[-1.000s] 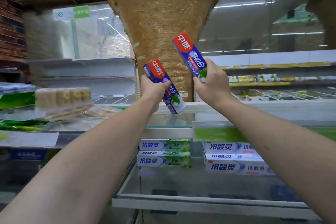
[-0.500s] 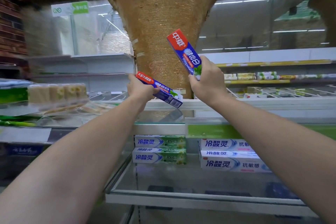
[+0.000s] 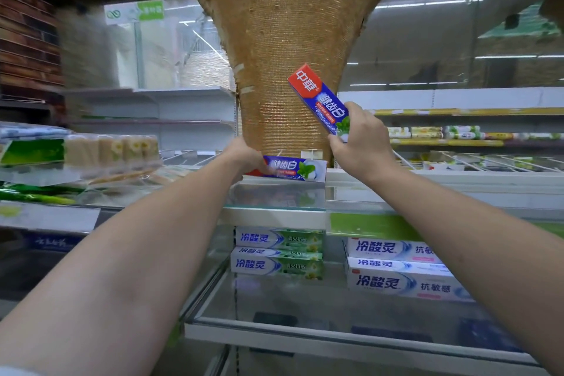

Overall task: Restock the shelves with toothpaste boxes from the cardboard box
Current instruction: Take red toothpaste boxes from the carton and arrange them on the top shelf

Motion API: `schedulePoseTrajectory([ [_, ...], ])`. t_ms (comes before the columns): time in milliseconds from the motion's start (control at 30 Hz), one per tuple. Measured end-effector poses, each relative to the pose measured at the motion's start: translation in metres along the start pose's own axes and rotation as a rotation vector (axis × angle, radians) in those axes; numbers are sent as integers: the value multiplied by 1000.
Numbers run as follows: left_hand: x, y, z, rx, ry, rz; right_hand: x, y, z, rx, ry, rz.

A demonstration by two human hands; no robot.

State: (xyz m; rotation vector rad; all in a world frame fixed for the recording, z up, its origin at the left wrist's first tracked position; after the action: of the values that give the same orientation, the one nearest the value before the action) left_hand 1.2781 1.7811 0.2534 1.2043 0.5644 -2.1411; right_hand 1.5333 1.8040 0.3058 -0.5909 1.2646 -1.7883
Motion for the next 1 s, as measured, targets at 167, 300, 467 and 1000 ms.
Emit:
schedulePoseTrajectory([
  [167, -7, -14, -6, -101, -298, -50, 1, -1, -3, 7, 11, 16],
  [300, -12, -17, -11, -174, -406, -82, 3, -1, -4, -1, 5, 40],
  [467, -16, -19, -21, -199, -513, -147, 2, 0, -7, 27, -9, 47],
  [1000, -3, -11, 38, -347, -271, -69, 16, 13, -34, 527, -121, -8],
])
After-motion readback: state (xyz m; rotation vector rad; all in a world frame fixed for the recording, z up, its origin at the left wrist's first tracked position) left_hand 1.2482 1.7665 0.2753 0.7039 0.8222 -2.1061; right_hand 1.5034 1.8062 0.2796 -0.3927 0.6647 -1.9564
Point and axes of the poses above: each hand's wrist, its own y-axis away from the middle knuckle, its own z-axis out of the back of the hand, x = y × z, the point moved 8 cm from there along -y, towards the middle knuckle, and after that the axes turned 15 degrees about z, right-handed, at the moved point
